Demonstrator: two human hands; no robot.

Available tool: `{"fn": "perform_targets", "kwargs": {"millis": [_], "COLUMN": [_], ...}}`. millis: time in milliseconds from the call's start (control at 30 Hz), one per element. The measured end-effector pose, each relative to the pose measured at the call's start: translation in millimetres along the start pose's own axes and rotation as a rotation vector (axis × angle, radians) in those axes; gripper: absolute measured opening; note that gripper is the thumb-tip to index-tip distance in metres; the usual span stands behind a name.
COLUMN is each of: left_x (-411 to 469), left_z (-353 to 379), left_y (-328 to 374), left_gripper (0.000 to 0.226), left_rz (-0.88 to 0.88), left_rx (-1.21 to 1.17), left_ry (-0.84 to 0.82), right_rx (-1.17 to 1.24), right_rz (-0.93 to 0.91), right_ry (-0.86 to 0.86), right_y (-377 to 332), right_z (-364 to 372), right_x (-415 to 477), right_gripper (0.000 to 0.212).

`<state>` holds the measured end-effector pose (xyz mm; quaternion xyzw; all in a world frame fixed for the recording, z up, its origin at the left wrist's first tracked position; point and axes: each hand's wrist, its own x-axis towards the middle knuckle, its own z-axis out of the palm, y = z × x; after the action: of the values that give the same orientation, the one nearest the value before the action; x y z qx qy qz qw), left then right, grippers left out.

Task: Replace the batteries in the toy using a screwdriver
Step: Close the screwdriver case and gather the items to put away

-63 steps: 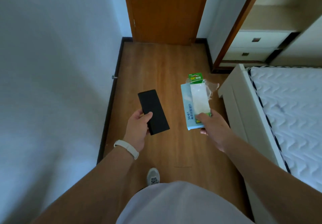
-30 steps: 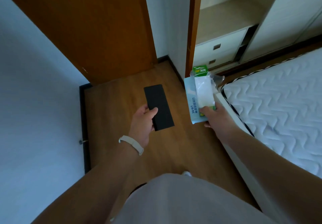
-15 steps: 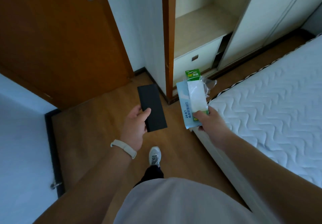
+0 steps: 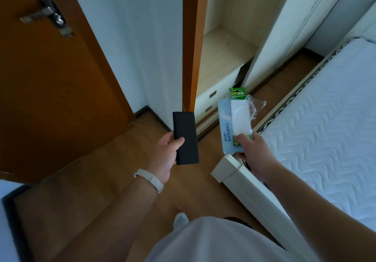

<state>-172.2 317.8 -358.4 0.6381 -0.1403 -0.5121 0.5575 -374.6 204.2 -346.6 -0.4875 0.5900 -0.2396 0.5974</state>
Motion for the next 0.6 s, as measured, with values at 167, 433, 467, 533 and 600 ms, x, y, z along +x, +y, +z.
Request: {"fn": "perform_targets", "kwargs": {"millis": [167,433,467,533,600], "left_x": [43,105,115,136,159], "left_z": [1,41,49,65,84], "left_y": [24,61,69,82,96], "left_gripper": [0.022,0.025,0.024,0.022,0.023], "left_rz": [-0.012,-0.024,-0.017,0.004,0.024], "left_rx": [0.067,0.128,0.13,0.142,0.173], "left_ry": [-0.065,-0.165,-0.181,-0.205,-0.225], "right_rx": [0.052,0.099,0.105,0.121,0.15], "right_rz": [0.009,0.039,0.042,0.038,0.036], "right_ry": [0.028,0.077,0.076,0.082,0.084], "right_y": [-16,-43,-48,-60,-73], "right_z": [12,7,5,0,-5], "right_x": [28,88,100,126,156], "right_gripper": [0.025,0.014,0.016,0.022,0.024]}}
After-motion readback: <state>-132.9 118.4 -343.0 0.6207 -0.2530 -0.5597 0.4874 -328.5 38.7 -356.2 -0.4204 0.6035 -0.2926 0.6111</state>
